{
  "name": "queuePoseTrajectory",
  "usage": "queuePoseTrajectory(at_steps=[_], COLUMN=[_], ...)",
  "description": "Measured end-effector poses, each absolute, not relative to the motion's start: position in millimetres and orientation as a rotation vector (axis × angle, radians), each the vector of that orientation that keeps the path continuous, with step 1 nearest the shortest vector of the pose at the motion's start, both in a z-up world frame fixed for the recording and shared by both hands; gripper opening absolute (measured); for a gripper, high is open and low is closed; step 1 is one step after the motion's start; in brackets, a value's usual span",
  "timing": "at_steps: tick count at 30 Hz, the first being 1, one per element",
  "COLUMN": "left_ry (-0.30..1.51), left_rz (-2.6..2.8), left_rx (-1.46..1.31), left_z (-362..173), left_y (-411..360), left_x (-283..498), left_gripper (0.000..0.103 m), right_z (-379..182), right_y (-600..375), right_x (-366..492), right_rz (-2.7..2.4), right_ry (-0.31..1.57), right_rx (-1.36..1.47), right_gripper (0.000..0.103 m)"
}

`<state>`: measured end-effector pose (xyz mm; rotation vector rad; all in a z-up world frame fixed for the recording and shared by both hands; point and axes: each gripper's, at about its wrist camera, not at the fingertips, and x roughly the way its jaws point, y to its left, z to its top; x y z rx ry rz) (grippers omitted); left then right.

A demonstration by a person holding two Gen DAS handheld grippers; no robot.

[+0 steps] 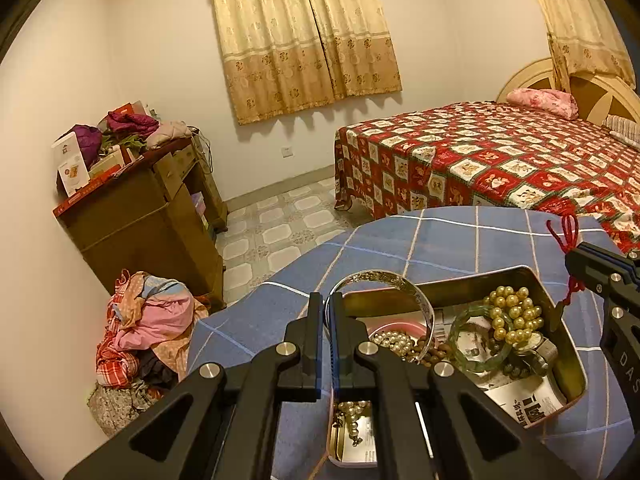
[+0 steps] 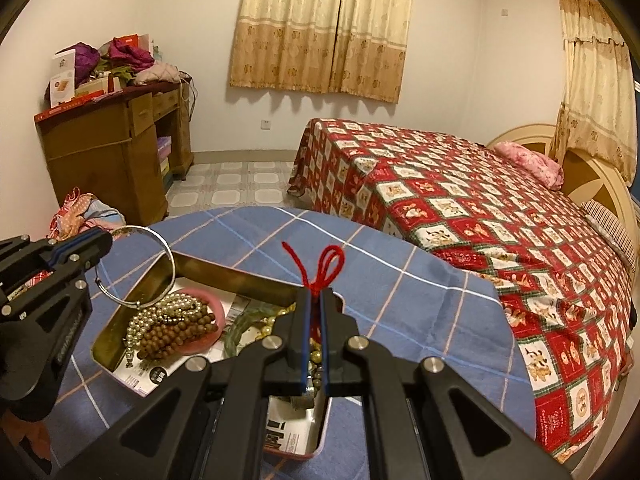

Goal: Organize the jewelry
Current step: 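Lower the silver bangle and red string into the tin and open both tools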

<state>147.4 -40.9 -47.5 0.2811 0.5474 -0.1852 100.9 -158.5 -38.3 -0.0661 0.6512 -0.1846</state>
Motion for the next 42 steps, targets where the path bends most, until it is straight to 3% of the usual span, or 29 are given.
queuePoseTrajectory(at_steps=[33, 42], left_ry=[0.624, 0.614], left_rz=[-0.196, -0.201], left_rx=[0.339, 0.345], left_z=[-87, -86], left_y=[-52, -52], left_x=[163, 158], left_gripper=[0.002, 0.003], right_z=[-73, -82], right_y=[-161, -164], right_x=[127, 127], right_rz=[-0.162, -0.148], right_ry=[0.761, 0.790], right_rx=[-0.037, -0.040], right_gripper=[0.006, 0.011])
